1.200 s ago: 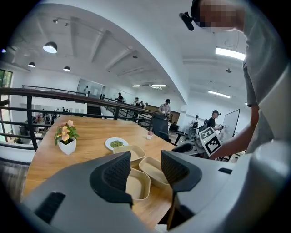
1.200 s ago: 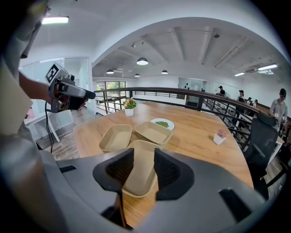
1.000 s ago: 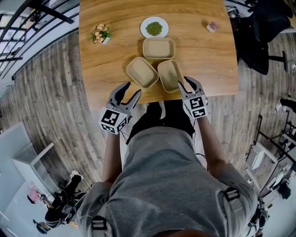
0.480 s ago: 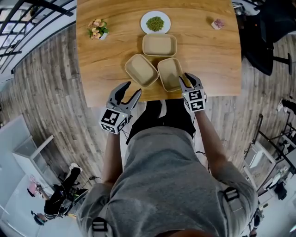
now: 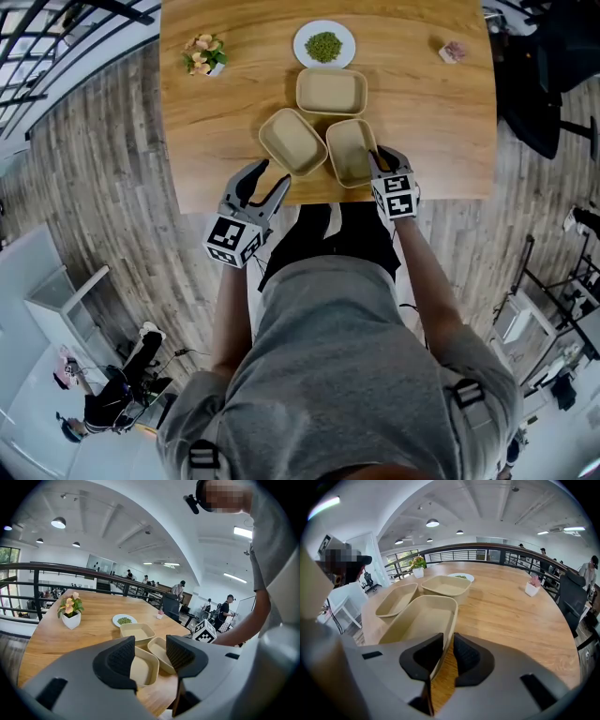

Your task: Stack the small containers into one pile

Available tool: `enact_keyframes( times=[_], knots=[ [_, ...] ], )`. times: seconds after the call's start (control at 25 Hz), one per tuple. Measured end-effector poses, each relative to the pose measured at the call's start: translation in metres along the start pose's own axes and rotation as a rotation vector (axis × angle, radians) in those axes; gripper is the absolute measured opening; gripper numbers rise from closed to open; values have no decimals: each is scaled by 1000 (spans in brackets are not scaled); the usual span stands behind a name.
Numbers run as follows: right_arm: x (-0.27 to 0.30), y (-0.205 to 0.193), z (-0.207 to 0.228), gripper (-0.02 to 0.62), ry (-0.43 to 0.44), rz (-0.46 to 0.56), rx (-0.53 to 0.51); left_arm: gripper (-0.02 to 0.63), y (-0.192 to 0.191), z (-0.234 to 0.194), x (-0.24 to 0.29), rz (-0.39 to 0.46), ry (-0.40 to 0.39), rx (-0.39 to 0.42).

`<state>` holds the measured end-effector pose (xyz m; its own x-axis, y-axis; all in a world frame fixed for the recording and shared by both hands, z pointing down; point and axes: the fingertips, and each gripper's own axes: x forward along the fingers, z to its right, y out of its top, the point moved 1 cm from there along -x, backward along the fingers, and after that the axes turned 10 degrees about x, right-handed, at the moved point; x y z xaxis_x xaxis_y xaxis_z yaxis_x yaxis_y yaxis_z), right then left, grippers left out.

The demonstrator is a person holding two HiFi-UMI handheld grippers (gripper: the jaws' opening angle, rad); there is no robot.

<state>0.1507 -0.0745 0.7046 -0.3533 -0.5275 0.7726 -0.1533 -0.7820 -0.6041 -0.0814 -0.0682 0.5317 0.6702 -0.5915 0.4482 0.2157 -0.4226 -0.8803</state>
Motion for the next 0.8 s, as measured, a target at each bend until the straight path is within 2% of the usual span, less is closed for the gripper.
enact_keyframes(
  times=[0.24,0.8],
  knots=[
    [0,1,3,28,-20,-14,15,221,0,-2,-3,7,6,-3],
    [-13,7,10,20,-31,0,52,221,9,0,-5,32,-9,13]
  ],
)
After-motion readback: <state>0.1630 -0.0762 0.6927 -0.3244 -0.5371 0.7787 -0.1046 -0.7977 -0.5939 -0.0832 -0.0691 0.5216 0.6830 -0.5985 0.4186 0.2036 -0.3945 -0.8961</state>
